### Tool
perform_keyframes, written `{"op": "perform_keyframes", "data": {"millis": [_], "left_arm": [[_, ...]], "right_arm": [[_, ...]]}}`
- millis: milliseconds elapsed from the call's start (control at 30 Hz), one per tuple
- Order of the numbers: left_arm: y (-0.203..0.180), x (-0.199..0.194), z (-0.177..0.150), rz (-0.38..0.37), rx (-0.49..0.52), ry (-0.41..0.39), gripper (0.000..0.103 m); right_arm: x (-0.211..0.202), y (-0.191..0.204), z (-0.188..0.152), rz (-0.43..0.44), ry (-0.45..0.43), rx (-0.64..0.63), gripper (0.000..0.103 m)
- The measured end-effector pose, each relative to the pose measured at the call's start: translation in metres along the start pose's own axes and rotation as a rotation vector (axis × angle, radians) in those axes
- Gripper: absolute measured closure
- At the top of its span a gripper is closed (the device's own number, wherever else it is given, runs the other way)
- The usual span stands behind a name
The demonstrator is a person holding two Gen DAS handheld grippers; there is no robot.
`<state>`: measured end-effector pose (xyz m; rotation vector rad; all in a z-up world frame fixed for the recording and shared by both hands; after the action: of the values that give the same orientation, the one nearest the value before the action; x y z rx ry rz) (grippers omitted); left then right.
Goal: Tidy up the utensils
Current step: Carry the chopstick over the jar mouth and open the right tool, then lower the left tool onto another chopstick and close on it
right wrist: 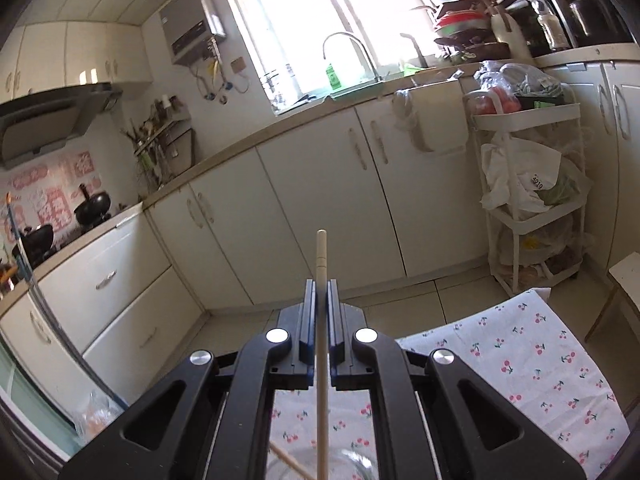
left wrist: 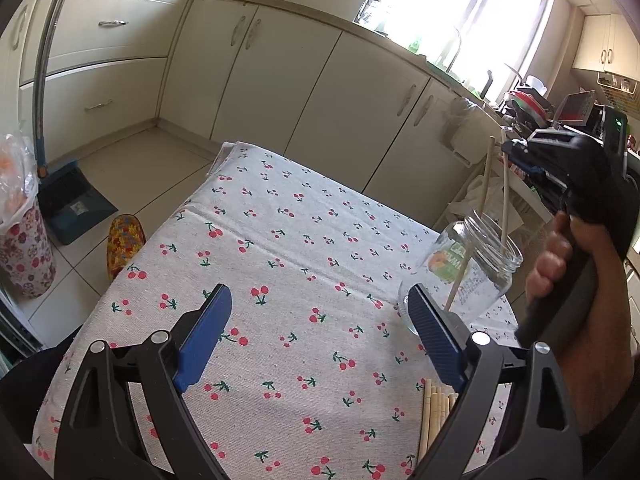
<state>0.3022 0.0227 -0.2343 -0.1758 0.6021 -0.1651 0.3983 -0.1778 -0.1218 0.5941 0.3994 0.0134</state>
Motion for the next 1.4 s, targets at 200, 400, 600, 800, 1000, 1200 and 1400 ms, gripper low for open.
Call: {"op": "perform_keyframes", "data": {"millis": [200,400,600,800,1000,1200,1400], "left_arm": [[0.000,0.000,0.000,0.006,0.001,0.000,0.017],[-0.001,0.000,0.000,0.012,0.006,0.003,0.017],[0.000,0.001,-0.001,0.016,0.003,0.009,0.017],[-0.005,0.002,-0.001,0.009,0.026,0.023,0.017],[-0.025,-0.006,-0.014,-0.032,0.094,0.089,0.017],[-0.053,-0.015,-0.030,-0.070,0.206,0.149,0.017],[-0.075,-0.012,-0.043,-0.096,0.299,0.205,0.017]], "right_arm": [[-0.019,0.000,-0.014,0.020,0.032,-0.054,0.097],[-0.036,-0.001,-0.044,0.023,0.117,-0.133,0.097],[-0.070,-0.021,-0.062,0.001,0.184,-0.100,0.071],[-0.119,-0.063,-0.127,-0.138,0.390,-0.099,0.077],[-0.136,-0.087,-0.184,-0.236,0.495,-0.166,0.087],[-0.134,-0.090,-0.194,-0.227,0.521,-0.154,0.087],[-0.131,-0.087,-0.202,-0.234,0.536,-0.203,0.087]]}}
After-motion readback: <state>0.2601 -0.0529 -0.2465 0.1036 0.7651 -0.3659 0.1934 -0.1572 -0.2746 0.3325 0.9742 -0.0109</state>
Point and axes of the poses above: each gripper's, at about its wrist camera, not at the fingertips, and x roughly the way its jaws point, y to its left, z to its top, the point moved 8 cm from there along x, roughly the way its jaws point, and after that the axes turned 15 degrees about x, right-handed, at the moved point
